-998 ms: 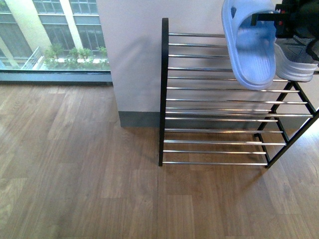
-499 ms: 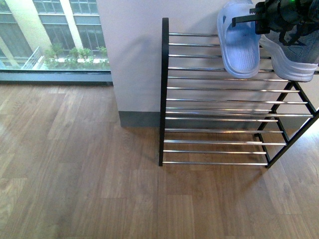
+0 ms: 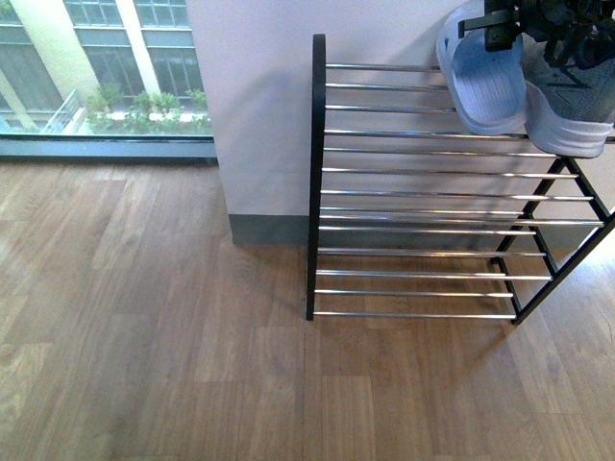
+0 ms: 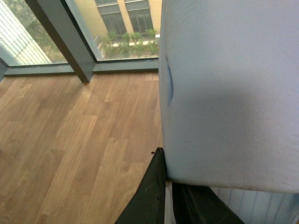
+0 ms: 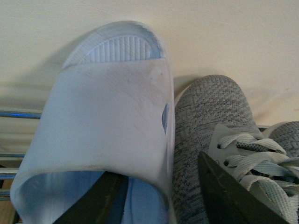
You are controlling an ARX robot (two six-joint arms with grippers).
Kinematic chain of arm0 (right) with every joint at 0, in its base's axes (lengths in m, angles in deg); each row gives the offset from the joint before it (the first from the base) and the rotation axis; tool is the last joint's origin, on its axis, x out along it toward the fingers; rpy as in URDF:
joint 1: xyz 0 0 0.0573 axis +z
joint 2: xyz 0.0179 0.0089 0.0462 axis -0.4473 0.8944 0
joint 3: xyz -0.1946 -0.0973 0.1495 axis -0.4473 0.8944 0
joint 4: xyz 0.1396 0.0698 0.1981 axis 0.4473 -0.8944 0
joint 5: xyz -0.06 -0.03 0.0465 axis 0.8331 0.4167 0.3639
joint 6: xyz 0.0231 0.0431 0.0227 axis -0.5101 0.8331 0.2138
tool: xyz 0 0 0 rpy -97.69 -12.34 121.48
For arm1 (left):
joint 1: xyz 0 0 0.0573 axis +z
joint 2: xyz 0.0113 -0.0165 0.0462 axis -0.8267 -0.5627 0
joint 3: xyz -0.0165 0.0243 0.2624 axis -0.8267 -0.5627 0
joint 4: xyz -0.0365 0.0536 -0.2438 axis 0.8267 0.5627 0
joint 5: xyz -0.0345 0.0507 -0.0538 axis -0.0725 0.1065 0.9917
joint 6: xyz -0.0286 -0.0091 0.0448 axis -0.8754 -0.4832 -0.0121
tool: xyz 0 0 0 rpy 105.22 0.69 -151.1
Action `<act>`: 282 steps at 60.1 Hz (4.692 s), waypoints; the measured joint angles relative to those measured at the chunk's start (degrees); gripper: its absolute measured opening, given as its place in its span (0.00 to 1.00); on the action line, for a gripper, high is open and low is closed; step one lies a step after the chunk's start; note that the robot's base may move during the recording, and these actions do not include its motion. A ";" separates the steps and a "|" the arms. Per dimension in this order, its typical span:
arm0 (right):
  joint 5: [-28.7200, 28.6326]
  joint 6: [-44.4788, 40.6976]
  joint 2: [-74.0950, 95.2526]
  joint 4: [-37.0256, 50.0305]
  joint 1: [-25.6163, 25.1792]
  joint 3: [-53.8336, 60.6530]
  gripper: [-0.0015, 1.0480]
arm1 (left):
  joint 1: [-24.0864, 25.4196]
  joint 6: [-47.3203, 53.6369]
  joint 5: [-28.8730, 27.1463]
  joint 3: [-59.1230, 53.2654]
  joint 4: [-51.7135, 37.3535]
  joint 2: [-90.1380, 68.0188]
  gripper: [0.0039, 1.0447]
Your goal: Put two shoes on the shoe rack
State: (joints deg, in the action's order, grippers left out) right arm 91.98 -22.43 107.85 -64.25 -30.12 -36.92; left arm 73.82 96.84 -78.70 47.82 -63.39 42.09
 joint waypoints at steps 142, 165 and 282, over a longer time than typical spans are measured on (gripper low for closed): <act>-21.81 8.44 -82.38 45.77 -3.23 105.31 0.02 | 0.00 0.00 0.00 0.00 0.00 0.00 0.02; -15.61 8.44 -99.12 32.37 3.26 108.30 0.02 | 0.00 0.00 0.02 0.00 0.00 0.00 0.02; -15.23 8.41 -142.00 -8.90 3.34 108.39 0.57 | -1.42 -4.37 3.89 1.14 0.52 -1.49 0.02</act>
State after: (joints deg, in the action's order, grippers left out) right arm 76.74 -14.02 -34.16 -73.14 -26.78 71.47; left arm 72.40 92.47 -74.81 48.95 -62.86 40.60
